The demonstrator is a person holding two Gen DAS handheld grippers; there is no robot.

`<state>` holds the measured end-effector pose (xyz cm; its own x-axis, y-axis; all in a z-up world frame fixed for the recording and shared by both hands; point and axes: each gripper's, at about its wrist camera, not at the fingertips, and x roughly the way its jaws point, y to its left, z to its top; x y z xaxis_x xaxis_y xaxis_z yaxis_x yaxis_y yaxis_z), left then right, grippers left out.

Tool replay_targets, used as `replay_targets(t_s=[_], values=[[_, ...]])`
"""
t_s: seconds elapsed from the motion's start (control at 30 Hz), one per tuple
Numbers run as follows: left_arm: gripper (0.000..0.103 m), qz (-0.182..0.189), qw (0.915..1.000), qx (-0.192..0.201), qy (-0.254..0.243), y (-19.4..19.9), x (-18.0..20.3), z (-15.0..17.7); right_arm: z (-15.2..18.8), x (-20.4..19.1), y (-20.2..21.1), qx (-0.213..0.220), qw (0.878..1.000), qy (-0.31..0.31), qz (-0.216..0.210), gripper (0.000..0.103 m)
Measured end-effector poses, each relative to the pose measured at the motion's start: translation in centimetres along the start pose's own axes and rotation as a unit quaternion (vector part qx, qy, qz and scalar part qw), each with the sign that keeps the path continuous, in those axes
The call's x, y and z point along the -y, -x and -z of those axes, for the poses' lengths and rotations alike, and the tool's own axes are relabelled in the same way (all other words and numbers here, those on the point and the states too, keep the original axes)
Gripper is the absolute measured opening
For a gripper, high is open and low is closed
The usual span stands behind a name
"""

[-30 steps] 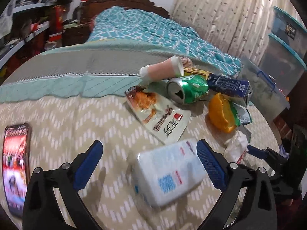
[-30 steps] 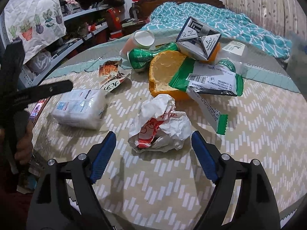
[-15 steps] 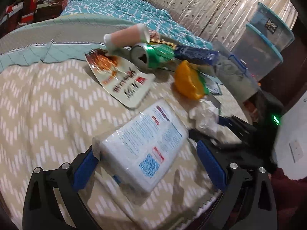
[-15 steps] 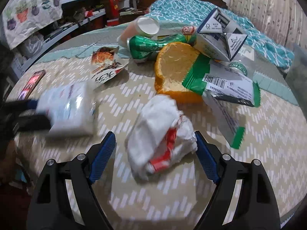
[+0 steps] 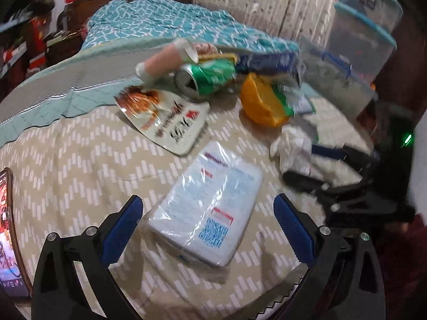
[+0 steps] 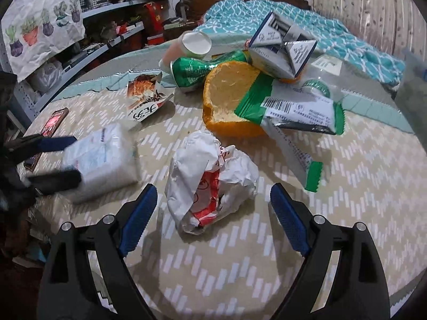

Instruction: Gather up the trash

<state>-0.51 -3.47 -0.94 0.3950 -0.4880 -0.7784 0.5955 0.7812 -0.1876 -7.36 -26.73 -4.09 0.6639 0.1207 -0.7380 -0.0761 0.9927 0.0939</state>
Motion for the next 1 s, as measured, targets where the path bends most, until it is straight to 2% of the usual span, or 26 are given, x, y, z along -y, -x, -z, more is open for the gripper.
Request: replay_targets(t_s=[0.07,0.1,0.13,0.17,0.23,0.33,0.43,0.67,0.83,1.0], values=[[0.092,-0.02,0.9997,-0.014,-0.005,-1.1,0.1,0.5,0.0,-0.1,-0.5,-0.008,1.0,0.004,-0.001,0.084],[0.086,-0.031,0.9994,-0.011,-0.006,-1.3,0.1,0.7,0.0,-0.3,-0.8,-0.018,1.0,0.008,-0.008,0.078],[0.076,-0.039,0.9992,-0.006,-0.01,-1.1,0.2,0.8,0.1,-0.5,-0.8,-0.018,1.0,0.015,-0.004,0.064],[0.072,-0.037,0.9992,-0.005,-0.012,-0.9,0.2,0.8,0.2,-0.8,-0.6,-0.014,1.0,0.022,-0.009,0.06],[0.07,-0.03,0.9995,0.004,-0.002,0.0,-0.1,1.0,0.3,-1.1,0.1,-0.007,0.999,0.03,-0.04,0.056],[0.07,-0.025,0.9993,0.018,0.022,1.5,-1.0,1.4,0.8,-2.2,1.9,0.018,0.996,0.064,-0.059,0.056],[0.07,0.002,0.9986,0.031,0.043,2.9,-1.2,1.8,1.1,-2.4,3.9,0.051,0.994,0.086,-0.049,0.056],[0.07,0.032,0.9981,0.049,0.017,3.0,1.8,0.9,1.8,1.6,6.6,0.082,0.996,0.026,-0.003,0.056],[0.07,0.033,0.9988,0.034,0.017,0.7,2.7,0.5,2.7,4.9,6.1,0.059,0.997,-0.028,0.031,0.056],[0.072,-0.01,0.9998,0.015,0.013,-1.3,2.8,0.9,3.8,6.6,4.9,0.028,0.996,-0.053,0.062,0.057]])
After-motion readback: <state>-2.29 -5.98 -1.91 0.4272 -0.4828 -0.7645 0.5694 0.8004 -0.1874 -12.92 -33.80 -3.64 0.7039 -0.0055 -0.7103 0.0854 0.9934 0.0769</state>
